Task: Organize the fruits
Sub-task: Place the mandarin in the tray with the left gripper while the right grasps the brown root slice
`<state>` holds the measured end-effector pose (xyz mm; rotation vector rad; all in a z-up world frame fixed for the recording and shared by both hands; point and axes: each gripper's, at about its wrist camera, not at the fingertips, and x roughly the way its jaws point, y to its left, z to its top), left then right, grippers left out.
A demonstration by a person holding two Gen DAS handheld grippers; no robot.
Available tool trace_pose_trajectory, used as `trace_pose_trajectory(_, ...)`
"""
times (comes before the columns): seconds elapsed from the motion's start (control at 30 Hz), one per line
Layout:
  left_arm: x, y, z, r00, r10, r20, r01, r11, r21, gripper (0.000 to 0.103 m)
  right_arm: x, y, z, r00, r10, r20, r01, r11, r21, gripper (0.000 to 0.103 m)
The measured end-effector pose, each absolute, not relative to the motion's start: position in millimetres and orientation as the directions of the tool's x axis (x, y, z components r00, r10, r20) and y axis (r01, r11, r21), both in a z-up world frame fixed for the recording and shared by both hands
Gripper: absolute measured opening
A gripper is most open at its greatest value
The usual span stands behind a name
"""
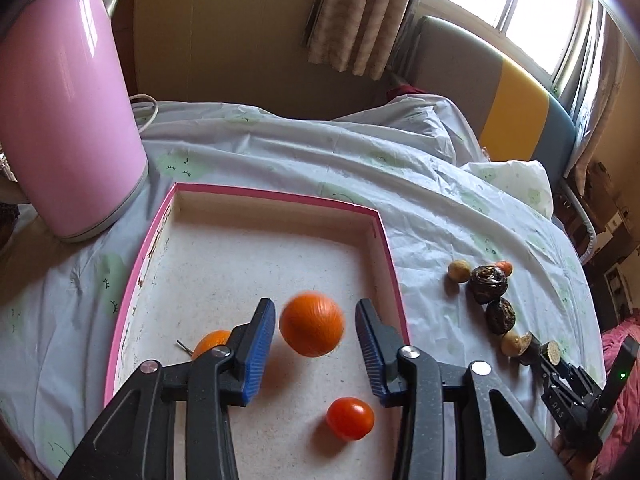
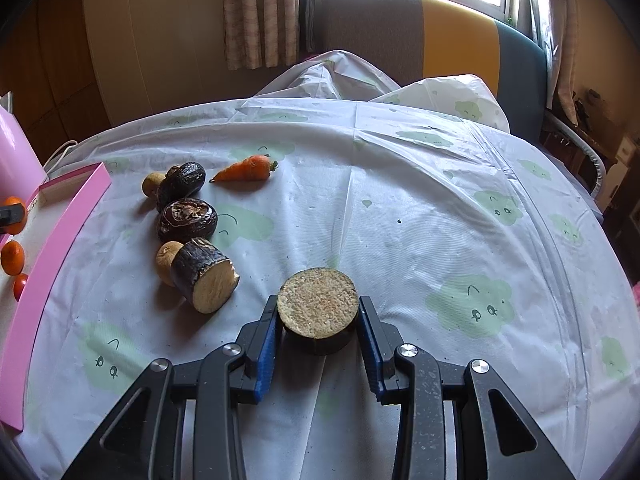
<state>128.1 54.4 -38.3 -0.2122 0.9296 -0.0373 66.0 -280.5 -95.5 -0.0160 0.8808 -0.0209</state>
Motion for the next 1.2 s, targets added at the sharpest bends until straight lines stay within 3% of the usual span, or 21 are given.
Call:
trace_pose_trajectory(1.03, 31.8, 60.1, -31.0, 0.641, -0.067, -0.765, -0.077, 0.985, -0.151, 0.045, 34.8, -289.2, -81.5, 0.621, -0.034, -0.783, 0.062, 0.998, 0.006, 0.036)
trace_pose_trajectory(1.2, 29.5, 66.1, -33.5, 0.637, -0.076, -0.767, -0.087, 0.982, -0.170, 0.045, 19.0, -267.0, -63.5, 0.642, 0.041, -0.766, -0.015, 0.999, 0.040, 0.036)
